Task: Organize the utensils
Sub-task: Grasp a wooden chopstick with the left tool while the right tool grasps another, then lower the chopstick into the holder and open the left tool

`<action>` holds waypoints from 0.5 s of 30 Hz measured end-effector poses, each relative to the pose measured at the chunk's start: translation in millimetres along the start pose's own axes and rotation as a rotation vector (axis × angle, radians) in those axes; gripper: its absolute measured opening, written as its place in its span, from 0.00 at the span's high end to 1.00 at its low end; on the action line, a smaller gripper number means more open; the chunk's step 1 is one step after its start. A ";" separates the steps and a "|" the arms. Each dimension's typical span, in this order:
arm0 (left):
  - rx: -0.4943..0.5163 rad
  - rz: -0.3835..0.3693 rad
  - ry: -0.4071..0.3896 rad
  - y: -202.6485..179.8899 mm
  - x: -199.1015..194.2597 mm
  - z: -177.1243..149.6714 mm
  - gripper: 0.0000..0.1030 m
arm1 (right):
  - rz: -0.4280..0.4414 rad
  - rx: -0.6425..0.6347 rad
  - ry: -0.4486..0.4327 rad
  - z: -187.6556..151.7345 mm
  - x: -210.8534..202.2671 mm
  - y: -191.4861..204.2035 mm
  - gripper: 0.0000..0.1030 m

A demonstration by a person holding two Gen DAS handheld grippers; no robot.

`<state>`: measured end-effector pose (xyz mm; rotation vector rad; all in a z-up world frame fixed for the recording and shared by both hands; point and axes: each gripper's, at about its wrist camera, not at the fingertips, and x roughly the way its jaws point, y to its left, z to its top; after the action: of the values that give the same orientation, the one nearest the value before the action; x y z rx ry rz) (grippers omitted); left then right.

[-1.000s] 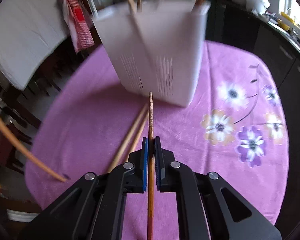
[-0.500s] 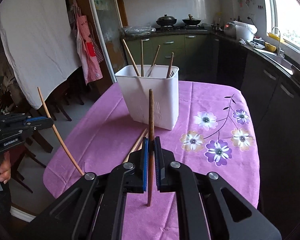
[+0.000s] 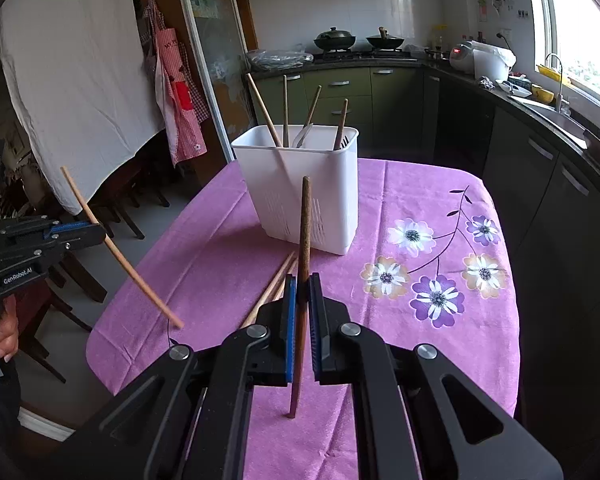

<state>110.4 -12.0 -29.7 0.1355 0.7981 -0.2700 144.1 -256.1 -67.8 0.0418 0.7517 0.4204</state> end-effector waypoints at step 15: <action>-0.014 -0.009 -0.063 2.9 -23.6 74.4 0.94 | 0.030 -0.011 0.006 -3.3 3.3 -3.2 0.93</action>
<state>146.7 -21.2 38.9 0.1099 0.7378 -0.2759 145.2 -258.1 -73.0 0.0421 0.7551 0.4535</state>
